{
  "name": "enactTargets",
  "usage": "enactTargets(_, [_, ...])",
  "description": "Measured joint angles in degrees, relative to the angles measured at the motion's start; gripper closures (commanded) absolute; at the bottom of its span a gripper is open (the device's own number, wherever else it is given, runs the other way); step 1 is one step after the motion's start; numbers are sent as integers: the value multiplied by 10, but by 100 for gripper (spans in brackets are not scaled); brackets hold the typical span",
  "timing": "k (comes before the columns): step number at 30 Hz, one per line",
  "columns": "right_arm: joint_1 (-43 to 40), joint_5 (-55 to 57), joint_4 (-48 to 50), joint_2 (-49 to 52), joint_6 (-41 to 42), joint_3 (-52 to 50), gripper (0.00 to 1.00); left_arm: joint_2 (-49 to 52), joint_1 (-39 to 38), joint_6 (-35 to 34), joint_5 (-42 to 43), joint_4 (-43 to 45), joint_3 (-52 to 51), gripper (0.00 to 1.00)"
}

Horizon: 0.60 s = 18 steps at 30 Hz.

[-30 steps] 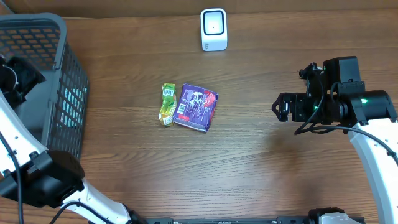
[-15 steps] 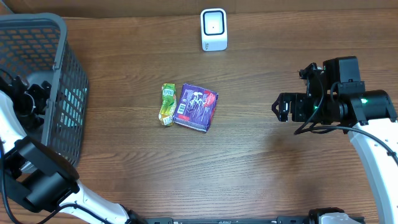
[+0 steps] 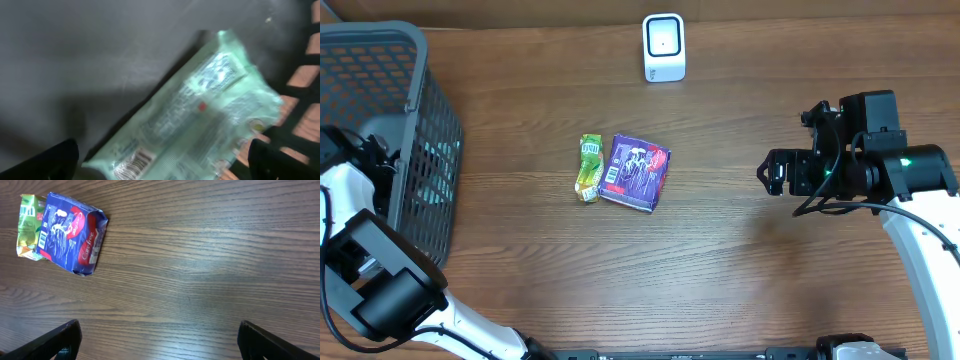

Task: Scan the item barcode
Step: 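Move the left gripper back into the basket toward the mint-green packet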

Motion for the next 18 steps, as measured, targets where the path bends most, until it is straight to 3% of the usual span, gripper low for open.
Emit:
enactTargets(6, [0,-6,14,0,9,0,0,-4,-3,19,-9,66,-40,0])
enactTargets(18, [0,-15,15,0,15,0,0,-25,-16,44,-59,132,-92,21])
